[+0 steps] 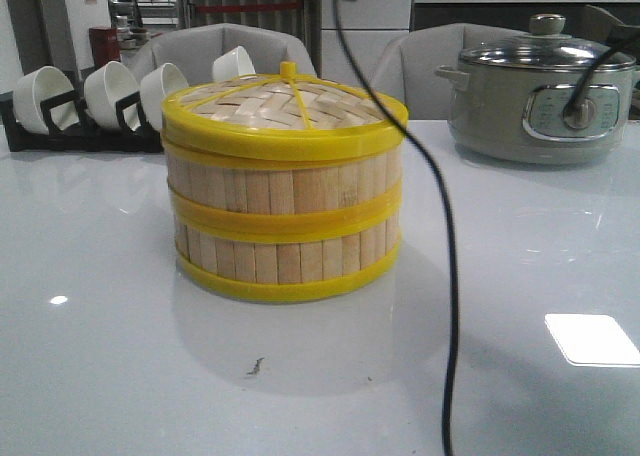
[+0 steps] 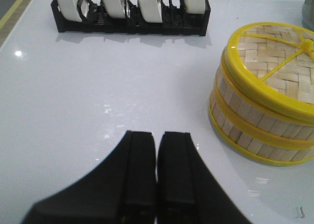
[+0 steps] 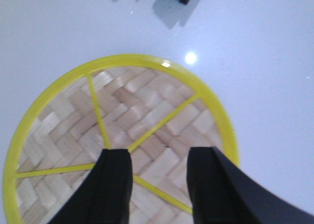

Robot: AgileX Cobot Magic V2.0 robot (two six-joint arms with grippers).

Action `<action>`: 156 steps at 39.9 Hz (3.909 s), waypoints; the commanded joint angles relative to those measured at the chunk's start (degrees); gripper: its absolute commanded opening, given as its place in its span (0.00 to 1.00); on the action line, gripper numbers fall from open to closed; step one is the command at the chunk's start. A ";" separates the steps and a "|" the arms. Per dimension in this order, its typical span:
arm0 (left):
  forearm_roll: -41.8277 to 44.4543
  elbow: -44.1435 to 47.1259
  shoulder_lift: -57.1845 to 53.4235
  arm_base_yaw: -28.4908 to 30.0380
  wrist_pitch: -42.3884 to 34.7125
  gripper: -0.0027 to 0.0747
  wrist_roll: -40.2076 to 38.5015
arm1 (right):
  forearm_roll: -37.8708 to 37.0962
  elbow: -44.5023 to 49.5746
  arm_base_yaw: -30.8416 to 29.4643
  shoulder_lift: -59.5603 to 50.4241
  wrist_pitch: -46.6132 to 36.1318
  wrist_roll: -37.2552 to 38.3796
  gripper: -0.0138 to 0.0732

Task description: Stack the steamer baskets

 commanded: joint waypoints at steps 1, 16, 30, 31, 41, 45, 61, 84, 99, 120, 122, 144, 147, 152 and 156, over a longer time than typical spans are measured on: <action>0.44 -1.63 0.05 0.19 -4.37 0.16 -0.46 | -0.20 3.30 -4.28 -8.52 -6.38 -0.63 0.60; 0.44 -1.63 0.05 0.19 -4.37 0.16 -0.46 | -0.20 43.07 -20.92 -37.71 -31.37 -0.63 0.60; 0.44 -1.63 0.05 0.19 -4.37 0.16 -0.46 | -0.20 75.41 -28.42 -64.31 -42.75 -0.63 0.60; 0.44 -1.63 0.05 0.19 -4.37 0.16 -0.46 | -0.20 77.15 -28.67 -65.55 -43.27 -0.63 0.60; 0.44 -1.63 0.05 0.19 -4.37 0.16 -0.46 | -0.20 94.47 -29.90 -76.68 -53.09 -0.63 0.60; 0.44 -1.63 0.05 0.19 -4.37 0.16 -0.46 | -0.20 98.73 -29.90 -78.39 -55.77 -0.63 0.60; 0.44 -1.63 0.05 0.19 -4.37 0.16 -0.46 | -0.20 102.43 -29.90 -78.89 -57.97 -0.63 0.19; 0.44 -1.63 0.05 0.19 -4.37 0.16 -0.46 | -0.20 102.43 -29.90 -78.89 -57.29 -0.63 0.19; 0.44 -1.63 0.05 0.19 -4.37 0.16 -0.46 | -0.20 102.43 -29.90 -78.89 -57.29 -0.63 0.19; 1.88 -1.63 -0.32 0.58 -7.47 0.16 -0.46 | -0.20 102.43 -29.90 -78.89 -57.29 -0.63 0.19; 1.77 -1.63 -0.95 1.21 -7.47 0.16 -0.46 | -0.20 102.43 -29.90 -78.89 -57.29 -0.63 0.19; -3.00 25.14 -24.42 12.22 -32.63 0.16 -0.46 | -0.20 102.43 -29.90 -78.89 -57.29 -0.63 0.19; -3.00 29.39 -28.00 12.63 -34.46 0.16 -0.46 | -0.20 102.43 -29.90 -78.89 -57.29 -0.63 0.19; -3.00 35.92 -34.49 13.10 -34.58 0.16 -0.46 | -0.20 102.43 -29.90 -78.89 -57.29 -0.63 0.19; -3.00 40.29 -36.15 13.10 -36.16 0.16 -0.46 | -0.20 102.43 -29.90 -78.89 -57.36 -0.63 0.19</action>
